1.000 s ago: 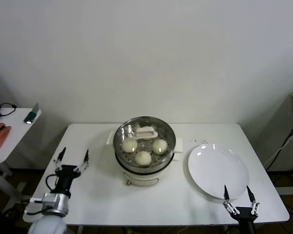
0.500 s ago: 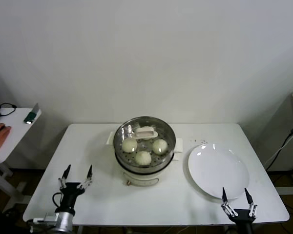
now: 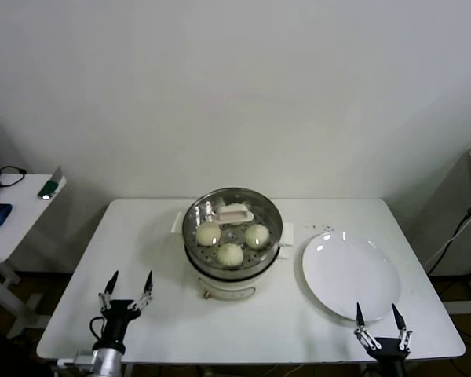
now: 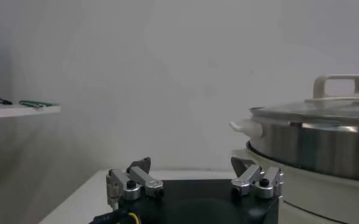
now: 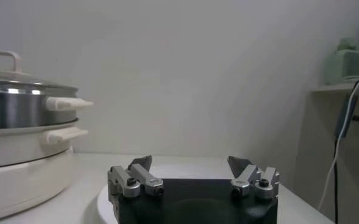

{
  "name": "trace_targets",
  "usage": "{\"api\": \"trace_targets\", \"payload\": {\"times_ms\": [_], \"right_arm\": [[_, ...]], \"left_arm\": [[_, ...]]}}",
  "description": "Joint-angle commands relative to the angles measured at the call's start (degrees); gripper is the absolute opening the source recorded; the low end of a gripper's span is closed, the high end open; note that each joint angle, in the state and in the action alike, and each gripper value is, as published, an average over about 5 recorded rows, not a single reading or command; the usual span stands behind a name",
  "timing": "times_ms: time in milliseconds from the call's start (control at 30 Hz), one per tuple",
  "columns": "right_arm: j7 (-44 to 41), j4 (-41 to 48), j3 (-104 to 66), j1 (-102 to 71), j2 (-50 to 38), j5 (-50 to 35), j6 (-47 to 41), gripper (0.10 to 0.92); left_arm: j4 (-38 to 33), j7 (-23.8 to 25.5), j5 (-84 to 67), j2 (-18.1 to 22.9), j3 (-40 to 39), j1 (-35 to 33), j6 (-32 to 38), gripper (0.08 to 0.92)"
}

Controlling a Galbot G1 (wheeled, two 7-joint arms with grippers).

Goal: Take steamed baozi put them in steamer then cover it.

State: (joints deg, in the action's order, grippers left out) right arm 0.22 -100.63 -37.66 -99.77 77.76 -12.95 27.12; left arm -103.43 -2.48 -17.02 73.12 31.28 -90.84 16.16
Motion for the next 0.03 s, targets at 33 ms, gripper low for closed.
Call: {"api": "trace_targets", "payload": {"times_ms": [33], "right_arm": [[-0.28,-0.17,0.07,0.02,0.0,-0.08,-0.13,0.823]], "left_arm": [[0.47,0.14,-0.56,0.11,-0.32,-0.39,0.83,0.823]]}}
